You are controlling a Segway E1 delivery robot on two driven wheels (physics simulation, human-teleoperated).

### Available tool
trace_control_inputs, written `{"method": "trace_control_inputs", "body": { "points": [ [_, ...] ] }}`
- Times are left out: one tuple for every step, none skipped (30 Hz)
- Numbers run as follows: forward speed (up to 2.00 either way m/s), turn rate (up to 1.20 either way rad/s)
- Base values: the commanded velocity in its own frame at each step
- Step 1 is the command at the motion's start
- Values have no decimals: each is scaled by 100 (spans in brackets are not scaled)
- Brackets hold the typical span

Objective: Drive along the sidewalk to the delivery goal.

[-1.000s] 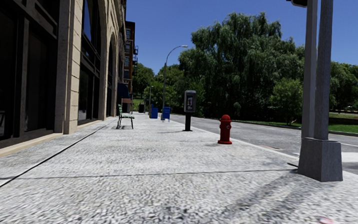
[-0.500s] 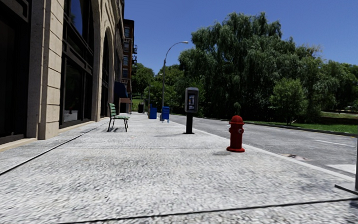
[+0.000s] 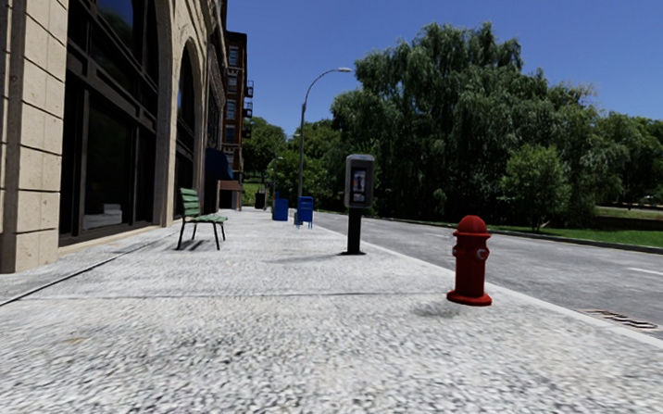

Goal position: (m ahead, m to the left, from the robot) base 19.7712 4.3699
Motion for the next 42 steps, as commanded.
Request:
{"method": "trace_control_inputs", "body": {
  "points": [
    [196, 0],
    [196, 0],
    [196, 0],
    [196, 0],
    [196, 0],
    [196, 0],
    [196, 0],
    [196, 0],
    [196, 0],
    [196, 0],
    [196, 1],
    [196, 1],
    [196, 3],
    [196, 5],
    [196, 7],
    [196, 10],
    [196, 10],
    [196, 12],
    [196, 13],
    [196, 15],
    [196, 15],
    [196, 15],
    [196, 15],
    [196, 16],
    [196, 16],
    [196, 17],
    [196, 17],
    [196, 18],
    [196, 19],
    [196, 19],
    [196, 19],
    [196, 22],
    [196, 27],
    [196, 27],
    [196, 28],
    [196, 28],
    [196, 28],
    [196, 28],
    [196, 28],
    [196, 28],
    [196, 28],
    [196, 28]
  ]
}}
